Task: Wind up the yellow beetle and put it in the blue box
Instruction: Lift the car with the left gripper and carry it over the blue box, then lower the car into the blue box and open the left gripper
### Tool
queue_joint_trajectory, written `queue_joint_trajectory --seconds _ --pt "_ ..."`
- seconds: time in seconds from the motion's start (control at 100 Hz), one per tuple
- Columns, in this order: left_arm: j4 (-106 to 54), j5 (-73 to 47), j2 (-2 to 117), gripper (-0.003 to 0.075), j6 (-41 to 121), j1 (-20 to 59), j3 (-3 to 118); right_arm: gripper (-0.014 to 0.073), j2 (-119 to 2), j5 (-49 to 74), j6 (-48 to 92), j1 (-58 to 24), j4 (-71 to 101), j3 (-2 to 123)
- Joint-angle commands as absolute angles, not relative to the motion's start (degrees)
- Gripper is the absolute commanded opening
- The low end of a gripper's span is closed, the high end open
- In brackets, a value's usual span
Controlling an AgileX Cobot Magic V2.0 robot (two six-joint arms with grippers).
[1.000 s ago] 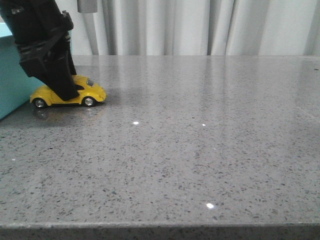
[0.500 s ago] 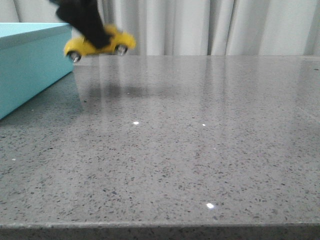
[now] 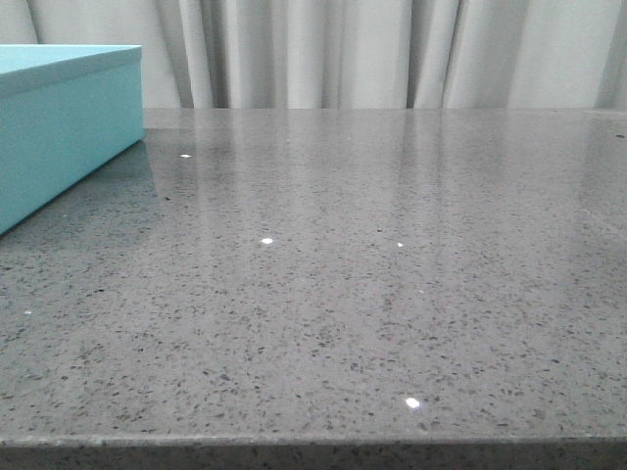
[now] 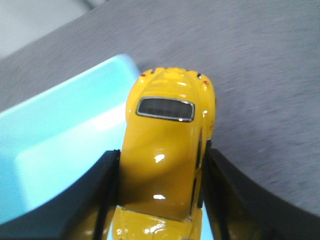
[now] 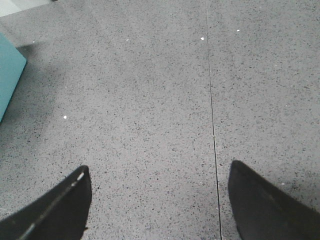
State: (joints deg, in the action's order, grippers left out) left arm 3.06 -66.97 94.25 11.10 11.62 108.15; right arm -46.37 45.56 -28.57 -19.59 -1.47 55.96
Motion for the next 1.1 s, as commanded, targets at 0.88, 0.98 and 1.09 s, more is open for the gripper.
queue_joint_trajectory --seconds 0.88,0.98,1.09 --pt "4.77 -72.4 105.45 0.0169 4.12 0.19 109.8 0.0562 -45.88 41.99 -28.03 -19.67 -1.68 57.23" --pt "4.77 -72.72 107.12 0.0169 4.12 0.19 109.67 0.0562 -45.88 41.99 -28.03 -19.67 -1.68 57.23" --pt "4.77 -72.82 108.22 0.0169 3.99 0.19 109.67 0.0562 -45.88 41.99 -28.03 -19.67 -1.63 57.23"
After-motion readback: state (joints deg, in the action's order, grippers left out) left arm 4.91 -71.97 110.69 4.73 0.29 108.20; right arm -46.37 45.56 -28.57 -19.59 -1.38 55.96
